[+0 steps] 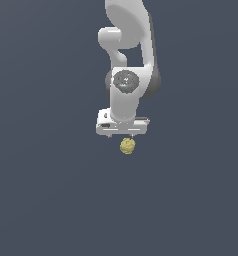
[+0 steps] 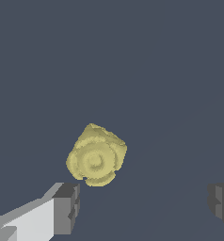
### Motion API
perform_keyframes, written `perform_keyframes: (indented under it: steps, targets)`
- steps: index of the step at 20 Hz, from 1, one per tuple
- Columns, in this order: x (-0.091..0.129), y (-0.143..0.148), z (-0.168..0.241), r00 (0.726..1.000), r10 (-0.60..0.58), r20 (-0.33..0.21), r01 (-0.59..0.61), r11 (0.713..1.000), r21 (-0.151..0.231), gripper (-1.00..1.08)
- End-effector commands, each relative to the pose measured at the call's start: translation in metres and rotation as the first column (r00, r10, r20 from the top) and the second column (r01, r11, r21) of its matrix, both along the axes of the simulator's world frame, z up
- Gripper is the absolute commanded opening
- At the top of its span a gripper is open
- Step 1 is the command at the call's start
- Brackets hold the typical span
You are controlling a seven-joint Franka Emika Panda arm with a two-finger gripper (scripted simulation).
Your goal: Pick up the object and move it to a goal position.
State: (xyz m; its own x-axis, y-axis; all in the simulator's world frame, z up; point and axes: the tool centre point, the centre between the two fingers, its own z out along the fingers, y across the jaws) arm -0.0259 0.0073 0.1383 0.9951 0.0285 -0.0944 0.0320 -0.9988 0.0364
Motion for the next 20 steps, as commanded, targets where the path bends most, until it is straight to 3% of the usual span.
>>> perform_keyframes:
  steps: [1, 12, 20]
  targets:
    - [0.0, 0.0, 0.0, 1.0, 0.0, 0.0, 0.0, 1.0, 0.0, 1.0]
    - [-0.003, 0.012, -0.008, 0.999, 0.053, -0.007, -0.052, 0.999, 0.014, 1.0]
    - [-0.003, 0.014, -0.011, 1.0, 0.009, 0.001, -0.009, 1.0, 0.013, 1.0]
